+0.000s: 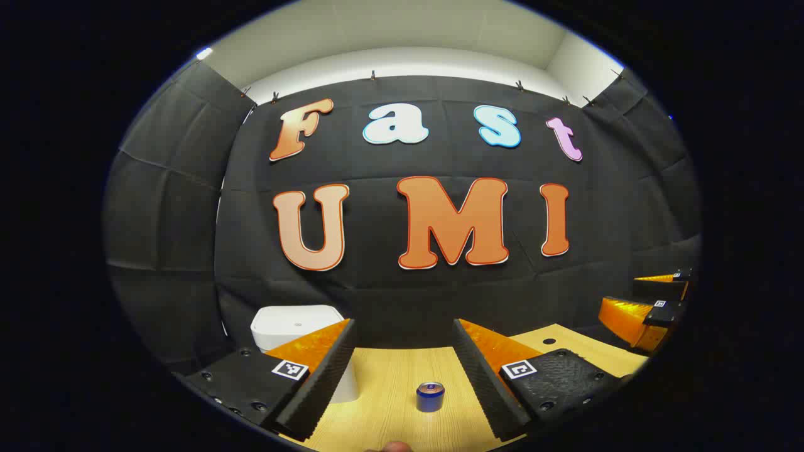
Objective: Press the lid of the desktop garbage bin to open it, pick up the crumpled paper on the desktop and throw it into the bin, then pick up the pop can on the desktop and drop it into the bin, and finally close the garbage bin lid.
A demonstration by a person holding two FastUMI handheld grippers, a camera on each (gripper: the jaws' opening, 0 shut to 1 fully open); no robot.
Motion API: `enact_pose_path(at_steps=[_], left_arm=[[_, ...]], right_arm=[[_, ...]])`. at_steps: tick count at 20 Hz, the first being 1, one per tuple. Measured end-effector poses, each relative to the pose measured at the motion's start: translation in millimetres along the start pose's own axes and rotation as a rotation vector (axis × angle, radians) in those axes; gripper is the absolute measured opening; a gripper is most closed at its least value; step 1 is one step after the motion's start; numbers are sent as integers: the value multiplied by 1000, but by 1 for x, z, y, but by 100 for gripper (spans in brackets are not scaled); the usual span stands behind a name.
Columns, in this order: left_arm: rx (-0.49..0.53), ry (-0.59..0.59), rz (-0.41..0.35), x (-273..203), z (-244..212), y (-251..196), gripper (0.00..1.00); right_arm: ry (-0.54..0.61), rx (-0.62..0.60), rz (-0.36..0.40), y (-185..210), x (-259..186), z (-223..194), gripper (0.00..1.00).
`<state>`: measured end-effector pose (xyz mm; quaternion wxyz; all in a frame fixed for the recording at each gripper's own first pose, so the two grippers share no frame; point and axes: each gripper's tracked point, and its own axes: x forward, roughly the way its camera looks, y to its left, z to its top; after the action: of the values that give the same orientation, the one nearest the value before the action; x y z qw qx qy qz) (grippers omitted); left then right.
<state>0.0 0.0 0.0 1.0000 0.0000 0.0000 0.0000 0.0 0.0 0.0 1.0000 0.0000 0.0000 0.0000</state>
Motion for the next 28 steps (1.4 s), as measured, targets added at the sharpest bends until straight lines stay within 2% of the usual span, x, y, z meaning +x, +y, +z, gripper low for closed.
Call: enact_pose_path(at_steps=[2, 6, 7, 8, 10, 12, 19, 20, 21, 28], left_arm=[[-14, 24, -6, -3, -10, -5, 96], [-6, 15, -12, -3, -5, -7, 96], [-6, 14, -16, -4, -6, -8, 99], [-8, 18, -17, -5, -7, -8, 96], [-10, 23, -19, -6, -9, -9, 99], [-1, 19, -21, -7, -8, -9, 96], [10, 1, -17, -10, -3, -7, 96], [9, 0, -18, -10, -2, -7, 99], [6, 4, -20, -10, -3, -8, 96], [-1, 20, -30, -8, -9, -9, 96]], right_arm=[[-23, -1, 11, 4, -2, 2, 94], [6, -14, 10, 3, -4, -8, 94], [6, -11, 9, 2, -4, -8, 95], [7, -8, 6, 2, -4, -8, 95], [11, -7, 2, 0, -5, -9, 95], [23, -9, 4, 2, -5, -13, 94], [23, -22, 1, 3, -8, -11, 94], [23, -24, -3, 2, -8, -12, 95], [22, -23, -8, 1, -7, -12, 95], [53, -29, -10, 5, -7, -21, 94]])
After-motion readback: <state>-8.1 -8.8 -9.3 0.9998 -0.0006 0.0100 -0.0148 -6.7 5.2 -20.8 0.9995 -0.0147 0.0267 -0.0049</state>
